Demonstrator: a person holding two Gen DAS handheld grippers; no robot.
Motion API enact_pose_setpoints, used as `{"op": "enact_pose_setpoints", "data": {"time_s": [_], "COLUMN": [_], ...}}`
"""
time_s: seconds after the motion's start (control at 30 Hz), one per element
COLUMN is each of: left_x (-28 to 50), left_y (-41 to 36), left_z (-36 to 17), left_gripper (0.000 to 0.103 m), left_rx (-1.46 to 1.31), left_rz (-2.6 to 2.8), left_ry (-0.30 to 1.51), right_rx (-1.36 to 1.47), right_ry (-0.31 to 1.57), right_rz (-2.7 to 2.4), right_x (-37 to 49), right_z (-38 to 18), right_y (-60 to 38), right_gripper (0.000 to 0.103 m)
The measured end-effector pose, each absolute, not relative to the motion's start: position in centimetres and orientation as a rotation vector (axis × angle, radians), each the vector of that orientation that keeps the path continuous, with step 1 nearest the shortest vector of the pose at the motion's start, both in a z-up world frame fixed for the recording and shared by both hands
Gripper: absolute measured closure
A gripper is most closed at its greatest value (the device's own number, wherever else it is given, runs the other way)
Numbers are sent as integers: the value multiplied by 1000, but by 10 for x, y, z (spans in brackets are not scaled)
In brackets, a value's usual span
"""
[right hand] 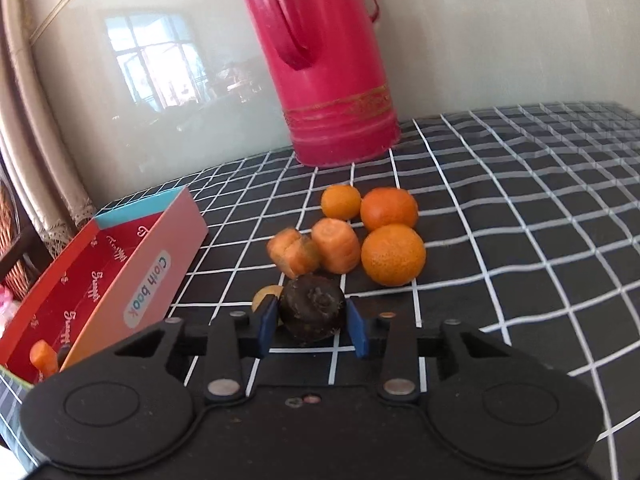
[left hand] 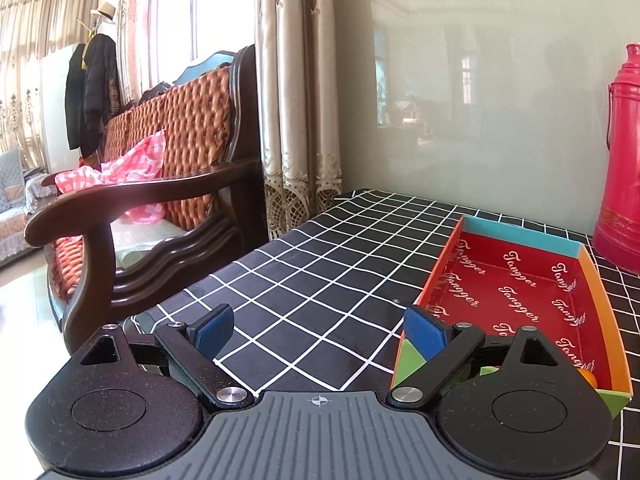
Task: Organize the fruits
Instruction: 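Carry the dark brown fruit with the right gripper into the box and release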
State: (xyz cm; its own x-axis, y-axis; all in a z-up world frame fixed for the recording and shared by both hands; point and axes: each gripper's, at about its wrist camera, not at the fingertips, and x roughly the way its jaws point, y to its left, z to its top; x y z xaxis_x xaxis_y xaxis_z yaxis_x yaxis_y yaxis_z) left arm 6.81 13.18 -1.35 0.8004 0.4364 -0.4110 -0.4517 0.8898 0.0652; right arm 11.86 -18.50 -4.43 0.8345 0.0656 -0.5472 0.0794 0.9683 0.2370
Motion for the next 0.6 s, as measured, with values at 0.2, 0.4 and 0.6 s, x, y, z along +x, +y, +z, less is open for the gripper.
{"op": "enact_pose_setpoints", "data": {"time_s": [0.2,0.4,0.6], "left_x": [67,62,55], "left_y": [139,161,172], "left_z": [-13,-13,-14], "left_gripper": [11,11,10], "left_rx": [-55,-133,-148], "left_rz": [488,523,547], "left_ry": [435,447,438], "right_rx": [224,170,66], "right_ry": [517,421,426], "right_rz": [6,175,387], "right_x": [106,95,92], "right_z": [-31,-14,-8], "right_y": [-180,-150,-100], "right_gripper": [74,74,74]}}
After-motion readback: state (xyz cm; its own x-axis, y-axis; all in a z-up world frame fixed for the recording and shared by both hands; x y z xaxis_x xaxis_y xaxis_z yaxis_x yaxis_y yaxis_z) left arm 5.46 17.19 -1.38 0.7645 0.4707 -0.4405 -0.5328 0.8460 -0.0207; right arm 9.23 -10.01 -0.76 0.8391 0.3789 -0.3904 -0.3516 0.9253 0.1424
